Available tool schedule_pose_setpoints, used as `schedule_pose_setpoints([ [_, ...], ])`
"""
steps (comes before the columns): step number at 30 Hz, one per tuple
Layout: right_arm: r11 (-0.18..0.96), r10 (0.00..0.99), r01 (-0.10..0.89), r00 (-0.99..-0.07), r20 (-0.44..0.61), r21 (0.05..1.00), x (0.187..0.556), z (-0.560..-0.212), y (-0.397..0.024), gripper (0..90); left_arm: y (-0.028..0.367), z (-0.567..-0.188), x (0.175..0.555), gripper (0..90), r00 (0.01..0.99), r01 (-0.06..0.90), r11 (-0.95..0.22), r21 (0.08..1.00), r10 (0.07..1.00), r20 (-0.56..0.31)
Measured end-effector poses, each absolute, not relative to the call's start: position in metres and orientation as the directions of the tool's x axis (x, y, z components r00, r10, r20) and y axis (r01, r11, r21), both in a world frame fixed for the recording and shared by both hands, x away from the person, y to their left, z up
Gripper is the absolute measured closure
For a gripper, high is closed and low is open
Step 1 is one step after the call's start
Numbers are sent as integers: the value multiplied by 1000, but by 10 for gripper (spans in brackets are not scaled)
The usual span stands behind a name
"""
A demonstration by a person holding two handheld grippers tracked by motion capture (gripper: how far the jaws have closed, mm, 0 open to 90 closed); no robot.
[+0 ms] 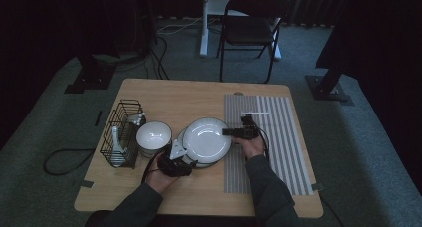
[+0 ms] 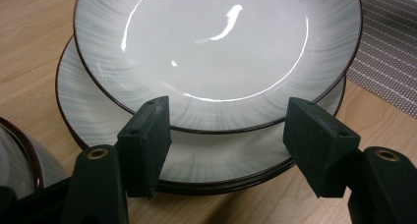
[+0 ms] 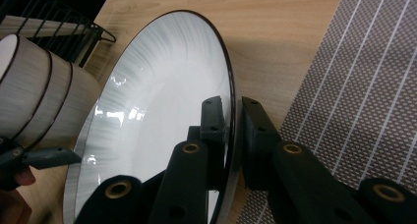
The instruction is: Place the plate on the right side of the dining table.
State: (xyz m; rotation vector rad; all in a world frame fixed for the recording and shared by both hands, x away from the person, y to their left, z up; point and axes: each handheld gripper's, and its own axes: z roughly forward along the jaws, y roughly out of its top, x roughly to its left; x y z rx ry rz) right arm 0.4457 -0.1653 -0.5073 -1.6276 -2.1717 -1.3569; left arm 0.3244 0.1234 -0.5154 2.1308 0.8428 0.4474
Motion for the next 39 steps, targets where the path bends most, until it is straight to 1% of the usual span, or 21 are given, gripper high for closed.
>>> schedule_pose_setpoints([
  [3,10,731,807,-408,547,590,444,-503,-163,834,124,-516,324,387,720,420,-466,779,693,27],
  [9,-14,741,805,-389,547,593,444,-500,-161,839,125,-514,321,389,723,406,-475,781,689,44],
  [16,-14,768,790,-384,513,612,442,-493,-159,839,128,-513,317,389,724,399,-476,784,688,49],
  [21,-33,773,794,-365,519,607,442,-492,-164,838,129,-513,315,389,727,393,-475,787,685,50],
  [28,-76,755,791,-352,554,607,442,-486,-172,837,129,-513,312,388,731,396,-476,785,681,43],
  [39,-108,755,774,-345,558,624,442,-472,-186,836,132,-511,307,382,727,394,-471,789,686,46],
])
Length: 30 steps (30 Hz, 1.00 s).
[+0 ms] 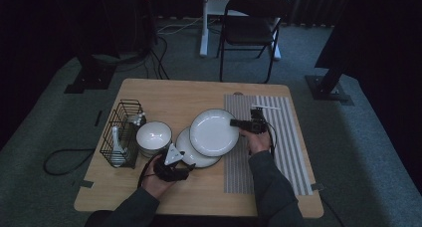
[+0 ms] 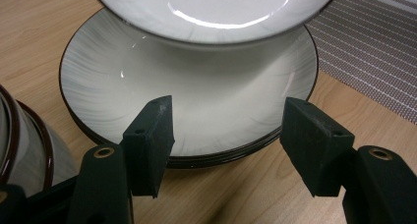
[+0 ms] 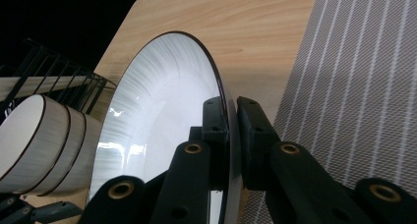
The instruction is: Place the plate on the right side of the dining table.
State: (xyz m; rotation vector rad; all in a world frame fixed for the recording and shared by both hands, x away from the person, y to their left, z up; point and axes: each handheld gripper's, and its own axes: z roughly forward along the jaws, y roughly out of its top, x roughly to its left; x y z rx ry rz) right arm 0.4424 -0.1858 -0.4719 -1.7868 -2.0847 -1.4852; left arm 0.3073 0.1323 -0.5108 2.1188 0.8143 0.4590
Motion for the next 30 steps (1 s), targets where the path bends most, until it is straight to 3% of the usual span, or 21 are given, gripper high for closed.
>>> schedule_pose_setpoints([
  [30,-198,788,739,-272,553,645,438,-453,-238,833,139,-515,291,393,739,398,-475,785,673,33],
])
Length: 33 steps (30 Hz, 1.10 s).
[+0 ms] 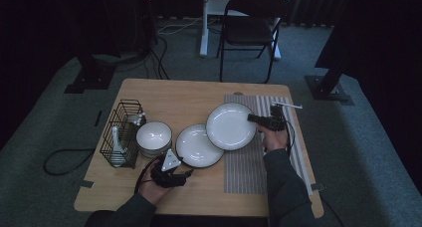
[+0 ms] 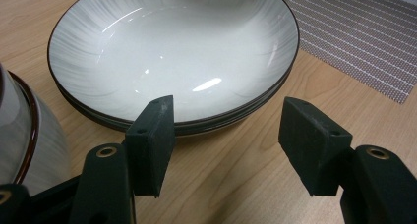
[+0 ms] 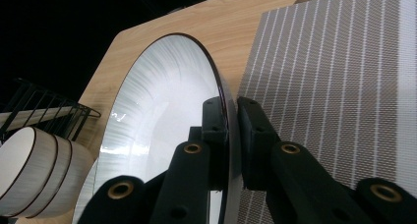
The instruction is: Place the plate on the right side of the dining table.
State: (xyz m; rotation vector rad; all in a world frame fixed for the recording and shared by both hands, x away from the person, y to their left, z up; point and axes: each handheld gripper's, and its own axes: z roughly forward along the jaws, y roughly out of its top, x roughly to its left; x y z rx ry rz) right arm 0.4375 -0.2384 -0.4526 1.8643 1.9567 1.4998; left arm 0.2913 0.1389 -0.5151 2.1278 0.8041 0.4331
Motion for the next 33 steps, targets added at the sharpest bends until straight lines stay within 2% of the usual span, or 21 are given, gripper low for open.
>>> schedule_pose_setpoints([
  [33,-272,821,713,-179,543,646,426,-457,-290,833,140,-525,284,390,747,417,-489,766,665,18],
])
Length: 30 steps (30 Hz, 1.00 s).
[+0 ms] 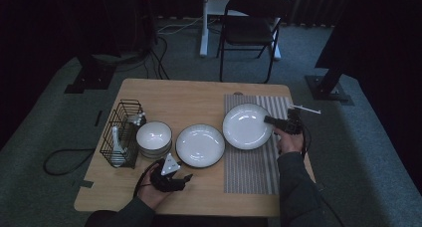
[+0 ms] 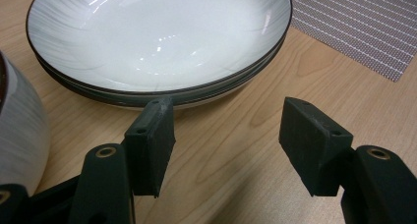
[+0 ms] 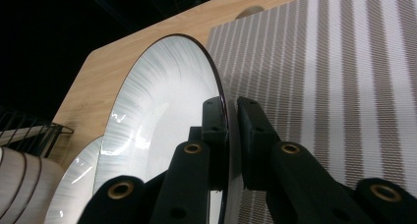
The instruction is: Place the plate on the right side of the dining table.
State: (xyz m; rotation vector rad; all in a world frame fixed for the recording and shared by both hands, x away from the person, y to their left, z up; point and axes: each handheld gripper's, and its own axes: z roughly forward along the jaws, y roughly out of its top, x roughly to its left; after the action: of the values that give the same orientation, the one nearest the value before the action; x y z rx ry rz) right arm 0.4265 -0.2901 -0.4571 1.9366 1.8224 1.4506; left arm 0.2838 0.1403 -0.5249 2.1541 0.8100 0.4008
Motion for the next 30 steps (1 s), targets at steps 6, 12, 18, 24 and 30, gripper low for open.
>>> schedule_pose_setpoints([
  [6,-291,822,710,-158,548,641,424,-461,-301,834,139,-526,283,388,749,418,-491,764,663,16],
  [12,-308,827,710,-129,547,633,421,-467,-312,834,138,-527,283,387,751,422,-495,759,660,13],
  [18,-325,826,710,-109,553,625,418,-474,-321,834,136,-528,283,386,756,420,-503,755,655,15],
  [24,-334,829,710,-91,551,620,415,-482,-329,833,136,-529,283,385,755,422,-501,756,656,13],
  [30,-340,830,716,-77,553,609,415,-489,-333,833,136,-529,283,386,757,422,-504,753,653,13],
])
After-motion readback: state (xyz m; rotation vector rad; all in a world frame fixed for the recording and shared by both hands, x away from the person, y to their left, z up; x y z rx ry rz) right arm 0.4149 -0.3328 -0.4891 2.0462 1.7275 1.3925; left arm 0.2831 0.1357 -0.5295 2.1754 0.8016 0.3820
